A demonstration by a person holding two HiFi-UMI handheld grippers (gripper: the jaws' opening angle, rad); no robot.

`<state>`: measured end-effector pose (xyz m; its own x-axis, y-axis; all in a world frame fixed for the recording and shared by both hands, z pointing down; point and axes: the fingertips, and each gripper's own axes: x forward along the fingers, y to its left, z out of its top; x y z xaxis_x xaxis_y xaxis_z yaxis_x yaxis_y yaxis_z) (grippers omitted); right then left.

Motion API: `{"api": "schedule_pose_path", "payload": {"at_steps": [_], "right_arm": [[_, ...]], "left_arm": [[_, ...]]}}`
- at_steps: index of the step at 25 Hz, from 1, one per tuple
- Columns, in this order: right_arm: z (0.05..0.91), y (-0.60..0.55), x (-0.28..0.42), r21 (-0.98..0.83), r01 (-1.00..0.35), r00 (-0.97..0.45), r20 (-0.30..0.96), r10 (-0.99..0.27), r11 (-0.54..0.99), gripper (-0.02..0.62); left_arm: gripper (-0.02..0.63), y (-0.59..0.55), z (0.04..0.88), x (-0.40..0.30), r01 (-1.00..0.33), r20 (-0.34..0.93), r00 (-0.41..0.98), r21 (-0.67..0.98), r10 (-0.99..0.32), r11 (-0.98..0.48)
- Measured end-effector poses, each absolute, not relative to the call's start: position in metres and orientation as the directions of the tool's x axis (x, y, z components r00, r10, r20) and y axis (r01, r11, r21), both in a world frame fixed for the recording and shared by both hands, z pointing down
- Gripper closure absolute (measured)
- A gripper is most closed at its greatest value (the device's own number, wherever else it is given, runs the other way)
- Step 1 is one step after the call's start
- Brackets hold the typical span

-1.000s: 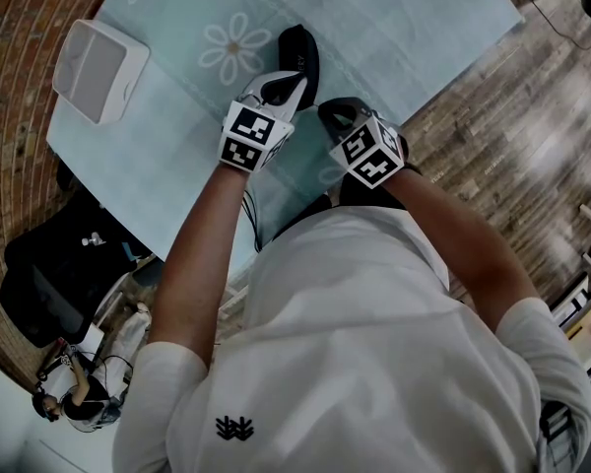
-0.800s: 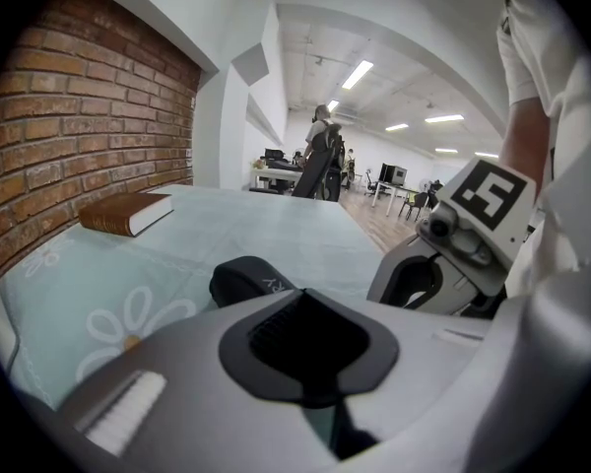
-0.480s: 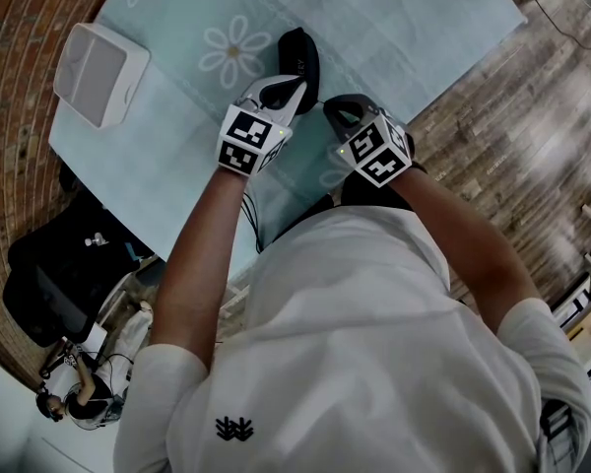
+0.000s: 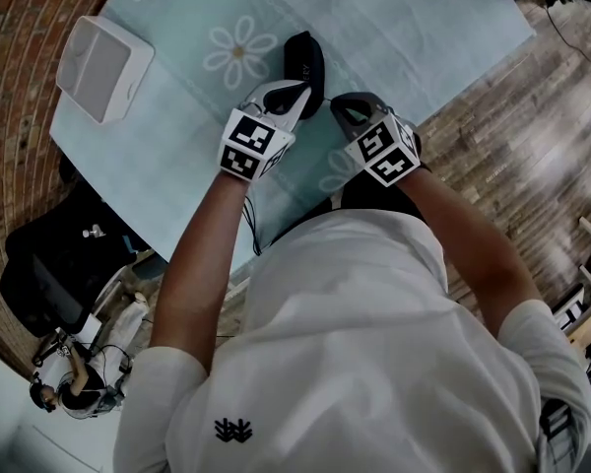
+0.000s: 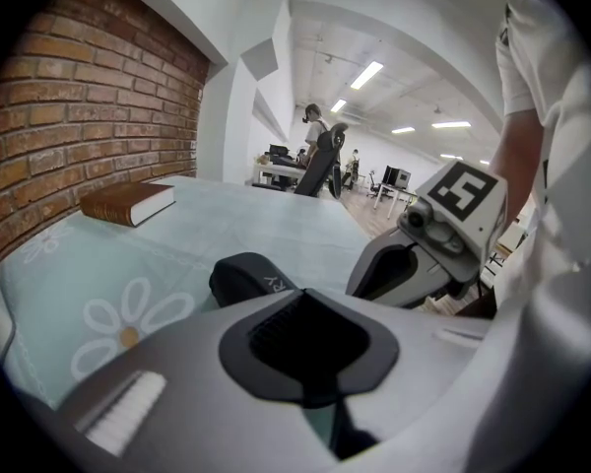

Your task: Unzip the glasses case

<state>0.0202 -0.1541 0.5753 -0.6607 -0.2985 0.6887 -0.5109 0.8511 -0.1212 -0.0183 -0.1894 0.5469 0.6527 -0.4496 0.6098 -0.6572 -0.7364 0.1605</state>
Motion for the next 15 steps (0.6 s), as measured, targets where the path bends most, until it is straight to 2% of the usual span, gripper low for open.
{"api": "schedule_pose_path", "payload": {"at_steps": [15], "right_arm": [[0.578, -0.178, 0.026, -0.121, -0.464, -0.687, 0.674, -0.271, 0.877, 0.594]], "left_arm": [[0.551, -0.19, 0.548, -0.019, -0.676, 0.632, 0.638, 0.186, -0.44, -0.713]]}}
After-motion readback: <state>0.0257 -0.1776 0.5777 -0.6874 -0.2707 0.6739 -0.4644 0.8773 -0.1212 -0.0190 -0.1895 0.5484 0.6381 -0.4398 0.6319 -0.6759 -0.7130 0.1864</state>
